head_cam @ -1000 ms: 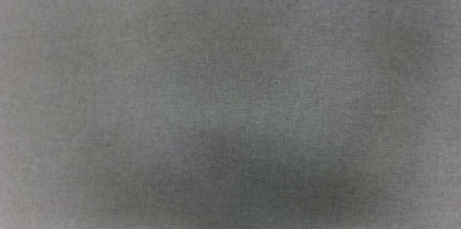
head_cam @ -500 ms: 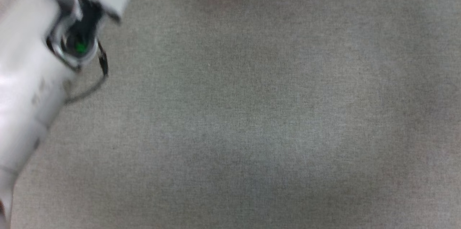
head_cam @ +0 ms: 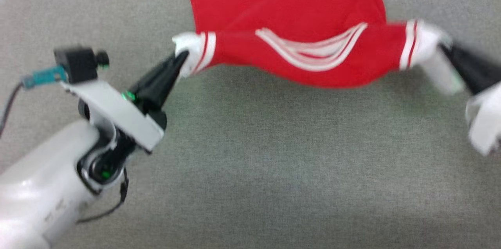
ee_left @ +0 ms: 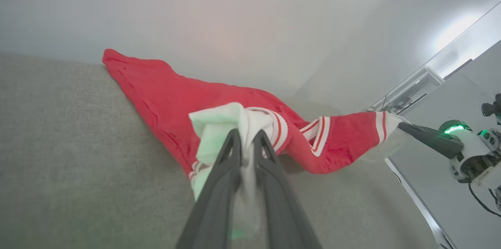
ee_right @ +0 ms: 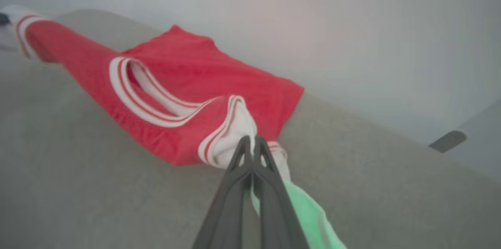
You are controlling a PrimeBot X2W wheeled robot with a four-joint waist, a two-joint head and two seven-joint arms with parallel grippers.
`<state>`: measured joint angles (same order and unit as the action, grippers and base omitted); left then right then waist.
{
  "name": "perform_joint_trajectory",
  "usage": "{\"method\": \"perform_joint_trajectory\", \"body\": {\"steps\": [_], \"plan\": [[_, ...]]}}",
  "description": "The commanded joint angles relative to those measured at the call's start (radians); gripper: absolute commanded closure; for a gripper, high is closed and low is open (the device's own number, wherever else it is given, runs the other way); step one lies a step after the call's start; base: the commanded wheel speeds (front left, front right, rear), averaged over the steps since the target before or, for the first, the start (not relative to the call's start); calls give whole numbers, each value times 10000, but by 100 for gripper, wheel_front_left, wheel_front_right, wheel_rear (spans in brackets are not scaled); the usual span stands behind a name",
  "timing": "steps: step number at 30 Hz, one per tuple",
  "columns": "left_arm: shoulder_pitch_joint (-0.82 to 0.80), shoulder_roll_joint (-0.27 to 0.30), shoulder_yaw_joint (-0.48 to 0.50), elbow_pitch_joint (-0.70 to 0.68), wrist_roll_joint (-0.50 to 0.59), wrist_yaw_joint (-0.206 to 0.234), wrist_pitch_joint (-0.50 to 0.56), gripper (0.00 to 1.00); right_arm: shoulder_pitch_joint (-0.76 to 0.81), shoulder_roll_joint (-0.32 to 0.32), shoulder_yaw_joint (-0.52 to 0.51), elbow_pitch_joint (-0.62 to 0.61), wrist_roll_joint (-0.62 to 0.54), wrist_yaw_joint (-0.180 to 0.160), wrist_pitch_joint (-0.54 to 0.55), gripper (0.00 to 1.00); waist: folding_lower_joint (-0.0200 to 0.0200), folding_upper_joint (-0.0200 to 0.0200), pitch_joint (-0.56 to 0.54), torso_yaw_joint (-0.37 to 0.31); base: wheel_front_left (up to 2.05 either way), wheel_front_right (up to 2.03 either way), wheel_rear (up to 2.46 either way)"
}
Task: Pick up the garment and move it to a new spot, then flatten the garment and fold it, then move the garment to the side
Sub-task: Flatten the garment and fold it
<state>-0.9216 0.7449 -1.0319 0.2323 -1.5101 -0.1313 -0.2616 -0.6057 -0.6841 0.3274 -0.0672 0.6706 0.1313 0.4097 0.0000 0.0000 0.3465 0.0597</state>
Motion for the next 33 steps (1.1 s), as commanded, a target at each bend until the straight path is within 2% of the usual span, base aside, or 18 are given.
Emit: {"method": "perform_joint_trajectory", "body": {"steps": [1, 5, 10, 17, 27, 33], "plan": [[305, 150, 18, -157, 117, 17, -39, 83, 648, -89, -219, -465, 151, -10, 358, 100, 0, 0, -114, -13, 0, 0, 0], [1193, 426, 155, -772, 149, 17, -38, 100, 2534, -115, -838, -1765, 483, -9, 1352, 100, 0, 0, -195, -107, 0, 0, 0], [2298, 811, -11, -1503, 427, 17, -23, 100, 4379, 14, -1332, -2660, 679, -9, 2172, 100, 0, 0, -239, -198, 0, 0, 0], [3567, 1232, -322, -1771, 1190, 17, -22, 100, 6041, 185, -1583, -2846, 648, -9, 2610, 100, 0, 0, -286, -261, 0, 0, 0], [4934, 1136, 283, -1471, 2208, 17, -23, 100, 7036, 68, -1589, -2519, 257, -9, 2556, 100, 0, 0, -318, -188, 0, 0, 0], [5880, 1370, 822, -1532, 2712, 17, -23, 100, 7745, 7, -1539, -2581, 322, -9, 2524, 100, 0, 0, -511, -190, 0, 0, 0]]}}
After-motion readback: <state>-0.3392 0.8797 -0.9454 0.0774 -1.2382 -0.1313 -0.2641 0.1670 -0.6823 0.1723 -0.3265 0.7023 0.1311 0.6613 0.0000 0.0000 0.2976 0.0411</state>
